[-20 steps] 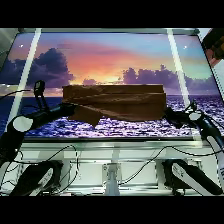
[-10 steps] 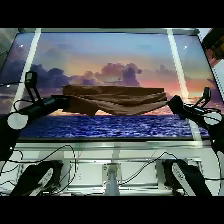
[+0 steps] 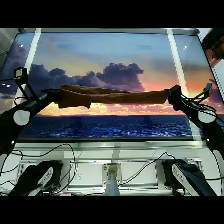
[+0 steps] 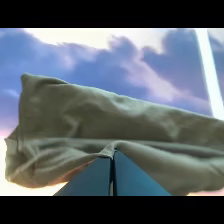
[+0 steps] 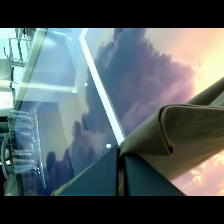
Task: Fold the clothes and pants, and hang the long-sleeved shirts on hangers.
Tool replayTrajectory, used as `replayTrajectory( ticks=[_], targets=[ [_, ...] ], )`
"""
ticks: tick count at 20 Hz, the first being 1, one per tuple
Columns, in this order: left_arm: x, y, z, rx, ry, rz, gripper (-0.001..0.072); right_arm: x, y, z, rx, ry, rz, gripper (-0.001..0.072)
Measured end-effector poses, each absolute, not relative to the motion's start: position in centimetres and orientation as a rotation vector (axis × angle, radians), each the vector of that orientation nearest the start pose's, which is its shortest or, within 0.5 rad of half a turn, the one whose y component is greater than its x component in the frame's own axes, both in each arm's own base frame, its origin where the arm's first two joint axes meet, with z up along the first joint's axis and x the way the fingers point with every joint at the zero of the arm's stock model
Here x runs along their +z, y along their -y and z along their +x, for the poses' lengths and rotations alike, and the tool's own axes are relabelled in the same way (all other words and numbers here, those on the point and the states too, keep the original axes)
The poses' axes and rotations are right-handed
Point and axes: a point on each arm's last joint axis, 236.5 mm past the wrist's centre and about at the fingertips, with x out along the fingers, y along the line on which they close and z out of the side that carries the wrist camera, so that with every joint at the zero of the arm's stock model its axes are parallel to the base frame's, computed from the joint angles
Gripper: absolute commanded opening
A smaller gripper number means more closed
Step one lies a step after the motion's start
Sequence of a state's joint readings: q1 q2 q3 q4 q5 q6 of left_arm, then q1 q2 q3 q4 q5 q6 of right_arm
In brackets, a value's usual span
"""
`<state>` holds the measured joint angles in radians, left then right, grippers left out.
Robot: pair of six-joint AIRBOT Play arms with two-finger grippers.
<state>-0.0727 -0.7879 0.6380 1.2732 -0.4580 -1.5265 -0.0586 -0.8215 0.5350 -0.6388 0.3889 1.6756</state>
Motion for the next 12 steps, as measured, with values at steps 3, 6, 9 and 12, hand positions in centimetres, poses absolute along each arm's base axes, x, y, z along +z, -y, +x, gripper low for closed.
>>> replayTrajectory(
  ticks=[3,6,9,12],
  targets=[
    [6.2,5.1,39.5,-0.094,-0.591,-0.239,0.0016,4.0,-5.5,39.8,-0.099,-0.588,1.151,0.002],
    [5.4,4.4,41.7,-0.06,-0.54,-0.249,0.0016,2.9,-5.7,41.9,-0.145,-0.584,1.197,0.002],
    [4.4,3.7,43.6,-0.027,-0.498,-0.263,0.0016,2.2,-5.8,44.5,-0.166,-0.587,1.194,0.002],
    [3.4,3.1,45.3,0.009,-0.465,-0.304,0.0016,0.8,-6.0,46.7,-0.181,-0.61,1.167,0.002]
  ],
)
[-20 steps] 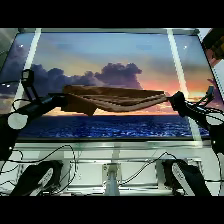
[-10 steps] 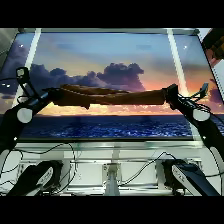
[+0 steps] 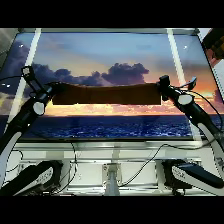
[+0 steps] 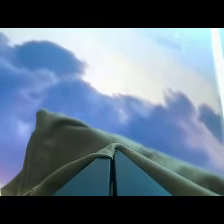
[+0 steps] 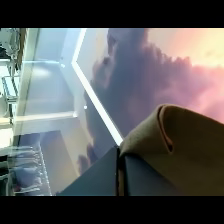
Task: Fold the clothes and pants, and hang the long-sleeved shirts on hangers.
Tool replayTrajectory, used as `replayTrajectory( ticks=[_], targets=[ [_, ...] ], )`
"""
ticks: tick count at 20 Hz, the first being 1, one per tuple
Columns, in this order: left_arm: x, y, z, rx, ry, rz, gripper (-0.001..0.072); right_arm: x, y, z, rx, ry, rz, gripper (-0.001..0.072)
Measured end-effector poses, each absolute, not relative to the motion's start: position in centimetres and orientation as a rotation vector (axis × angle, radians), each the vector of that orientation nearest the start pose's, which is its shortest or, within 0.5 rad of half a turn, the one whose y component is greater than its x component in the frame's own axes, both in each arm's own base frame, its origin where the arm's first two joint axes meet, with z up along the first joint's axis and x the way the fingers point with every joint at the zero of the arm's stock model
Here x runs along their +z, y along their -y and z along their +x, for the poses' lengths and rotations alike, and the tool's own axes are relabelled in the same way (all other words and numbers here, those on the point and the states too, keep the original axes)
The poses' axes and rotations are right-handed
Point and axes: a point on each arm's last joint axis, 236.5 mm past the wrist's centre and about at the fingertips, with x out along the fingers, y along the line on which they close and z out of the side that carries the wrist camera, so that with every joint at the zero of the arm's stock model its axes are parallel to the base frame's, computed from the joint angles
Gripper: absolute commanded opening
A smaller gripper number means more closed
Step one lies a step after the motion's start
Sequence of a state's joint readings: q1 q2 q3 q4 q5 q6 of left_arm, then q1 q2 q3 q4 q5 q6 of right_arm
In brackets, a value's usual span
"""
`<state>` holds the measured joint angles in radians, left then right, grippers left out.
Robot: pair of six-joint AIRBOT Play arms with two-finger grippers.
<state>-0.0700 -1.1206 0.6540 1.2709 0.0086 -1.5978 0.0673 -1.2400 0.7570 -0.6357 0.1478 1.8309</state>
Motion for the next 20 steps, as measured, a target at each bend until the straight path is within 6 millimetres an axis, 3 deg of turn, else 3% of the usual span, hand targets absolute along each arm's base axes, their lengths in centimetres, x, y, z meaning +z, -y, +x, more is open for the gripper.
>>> replayTrajectory(
  ticks=[6,10,11,12,13,17,20],
  targets=[
    [0.4,3.1,49.0,0.038,-0.485,-0.333,0.0016,-3.6,-5.9,48.4,-0.236,-0.68,1.144,0.002],
    [-2.2,4.1,49.8,0.031,-0.537,-0.329,0.0029,-5.8,-5.9,48.4,-0.263,-0.716,1.138,0.0034],
    [-2.6,4.3,49.9,0.028,-0.545,-0.328,0.018,-6.1,-5.9,48.4,-0.267,-0.722,1.137,0.0192],
    [-3.0,4.5,49.9,0.026,-0.552,-0.326,0.0471,-6.3,-5.9,48.4,-0.269,-0.725,1.138,0.0397],
    [-3.2,4.7,50.0,0.025,-0.556,-0.326,0.072,-6.4,-5.9,48.5,-0.269,-0.728,1.136,0.0471],
    [-3.2,5.0,50.0,0.019,-0.557,-0.325,0.0713,-5.8,-6.9,48.9,-0.229,-0.756,1.129,0.0471],
    [-1.1,5.0,50.0,0.008,-0.525,-0.326,0.071,-3.6,-7.7,49.7,-0.138,-0.757,1.04,0.0471]
  ],
)
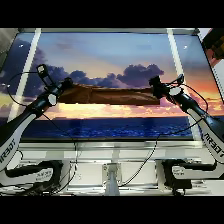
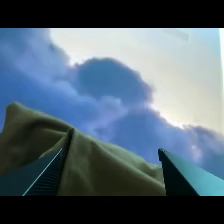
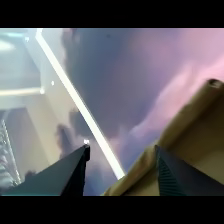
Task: Fold the clothes and pants, and hang the long-sleeved shirts on hangers.
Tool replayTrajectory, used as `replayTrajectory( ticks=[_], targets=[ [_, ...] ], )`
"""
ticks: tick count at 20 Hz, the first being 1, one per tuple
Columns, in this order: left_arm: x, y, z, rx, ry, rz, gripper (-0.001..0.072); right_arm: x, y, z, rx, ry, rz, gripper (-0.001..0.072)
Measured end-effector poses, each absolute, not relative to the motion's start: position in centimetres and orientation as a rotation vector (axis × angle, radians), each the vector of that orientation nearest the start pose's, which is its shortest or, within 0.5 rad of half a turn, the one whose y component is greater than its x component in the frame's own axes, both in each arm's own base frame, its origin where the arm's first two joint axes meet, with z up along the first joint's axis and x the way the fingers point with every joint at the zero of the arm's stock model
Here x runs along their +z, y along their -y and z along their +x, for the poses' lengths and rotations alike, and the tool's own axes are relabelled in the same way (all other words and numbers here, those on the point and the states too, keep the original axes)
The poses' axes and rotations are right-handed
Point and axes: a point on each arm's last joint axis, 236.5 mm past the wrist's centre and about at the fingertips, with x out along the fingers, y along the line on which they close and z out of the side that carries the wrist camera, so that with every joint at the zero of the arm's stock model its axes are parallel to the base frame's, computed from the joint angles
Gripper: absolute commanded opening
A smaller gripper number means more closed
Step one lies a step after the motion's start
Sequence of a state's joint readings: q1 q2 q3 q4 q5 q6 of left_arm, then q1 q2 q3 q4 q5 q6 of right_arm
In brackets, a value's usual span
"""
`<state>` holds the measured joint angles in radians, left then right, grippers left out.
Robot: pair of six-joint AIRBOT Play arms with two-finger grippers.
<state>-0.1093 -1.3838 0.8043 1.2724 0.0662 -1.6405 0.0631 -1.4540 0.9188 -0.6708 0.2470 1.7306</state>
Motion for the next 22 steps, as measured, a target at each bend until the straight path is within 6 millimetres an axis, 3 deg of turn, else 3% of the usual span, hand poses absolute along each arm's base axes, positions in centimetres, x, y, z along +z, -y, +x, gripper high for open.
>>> replayTrajectory(
  ticks=[3,5,9,11,13,16,22],
  targets=[
    [1.5,3.6,49.3,0.014,-0.509,-0.314,0.071,-1.0,-7.7,50.1,-0.045,-0.745,0.904,0.0471],
    [1.8,1.6,48.5,0.043,-0.551,-0.318,0.0711,0.4,-7.1,50.1,-0.011,-0.732,0.832,0.047],
    [0.1,-2.9,46.3,0.102,-0.758,-0.322,0.0712,1.7,-5.2,50.0,0.001,-0.715,0.743,0.047],
    [-1.2,-4.0,45.0,0.078,-0.902,-0.339,0.0712,1.8,-4.6,49.9,-0.002,-0.717,0.723,0.047],
    [-2.3,-3.9,44.0,0.008,-1.035,-0.408,0.0713,2.0,-4.1,49.8,-0.004,-0.714,0.71,0.047],
    [-3.0,-2.1,43.6,-0.186,-1.141,-0.55,0.0719,2.0,-3.8,49.8,-0.005,-0.714,0.693,0.047],
    [-3.5,-1.0,44.8,-0.408,-1.093,-0.637,0.072,1.8,-3.5,49.6,-0.005,-0.721,0.652,0.0471]
  ],
)
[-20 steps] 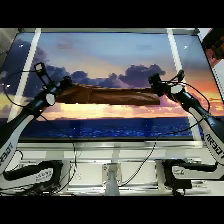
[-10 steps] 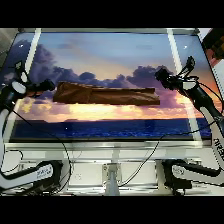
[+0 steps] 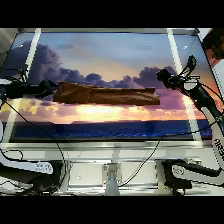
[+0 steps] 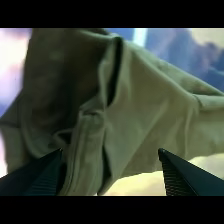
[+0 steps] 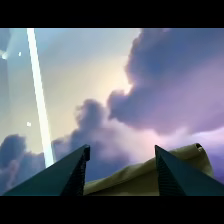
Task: Fold the clothes and pants, and hang the long-sleeved shirts on hangers.
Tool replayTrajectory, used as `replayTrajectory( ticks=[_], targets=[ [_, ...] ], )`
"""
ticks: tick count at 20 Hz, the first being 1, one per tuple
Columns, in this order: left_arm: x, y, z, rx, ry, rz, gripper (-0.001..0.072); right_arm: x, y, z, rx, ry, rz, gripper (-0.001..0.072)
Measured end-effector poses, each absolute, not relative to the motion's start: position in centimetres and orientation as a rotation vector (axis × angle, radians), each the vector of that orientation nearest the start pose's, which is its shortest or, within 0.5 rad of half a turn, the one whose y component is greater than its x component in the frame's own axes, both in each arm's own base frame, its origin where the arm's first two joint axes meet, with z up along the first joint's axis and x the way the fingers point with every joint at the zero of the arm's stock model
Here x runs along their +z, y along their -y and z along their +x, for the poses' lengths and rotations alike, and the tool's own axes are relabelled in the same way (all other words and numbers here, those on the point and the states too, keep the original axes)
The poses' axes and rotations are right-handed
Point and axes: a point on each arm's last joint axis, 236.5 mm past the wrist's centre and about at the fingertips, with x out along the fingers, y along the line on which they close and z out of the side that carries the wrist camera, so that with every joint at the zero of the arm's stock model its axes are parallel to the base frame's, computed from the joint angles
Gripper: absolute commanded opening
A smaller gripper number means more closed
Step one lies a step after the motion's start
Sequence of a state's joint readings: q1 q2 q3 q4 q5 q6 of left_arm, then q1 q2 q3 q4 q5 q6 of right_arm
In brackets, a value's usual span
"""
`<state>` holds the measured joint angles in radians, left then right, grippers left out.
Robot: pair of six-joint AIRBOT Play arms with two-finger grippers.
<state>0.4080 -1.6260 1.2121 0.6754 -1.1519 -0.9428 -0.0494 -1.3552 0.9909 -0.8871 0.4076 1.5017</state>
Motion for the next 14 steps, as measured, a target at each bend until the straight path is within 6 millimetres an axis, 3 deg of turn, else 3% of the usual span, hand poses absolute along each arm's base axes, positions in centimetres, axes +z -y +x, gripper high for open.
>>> replayTrajectory(
  ticks=[6,14],
  targets=[
    [-4.7,-2.6,45.9,-0.403,-1.042,-0.561,0.072,1.7,-3.4,49.6,-0.005,-0.722,0.642,0.047],
    [-8.3,-2.9,44.7,-0.397,-1.136,-0.577,0.072,1.8,-3.3,49.7,-0.007,-0.717,0.64,0.047]
  ],
)
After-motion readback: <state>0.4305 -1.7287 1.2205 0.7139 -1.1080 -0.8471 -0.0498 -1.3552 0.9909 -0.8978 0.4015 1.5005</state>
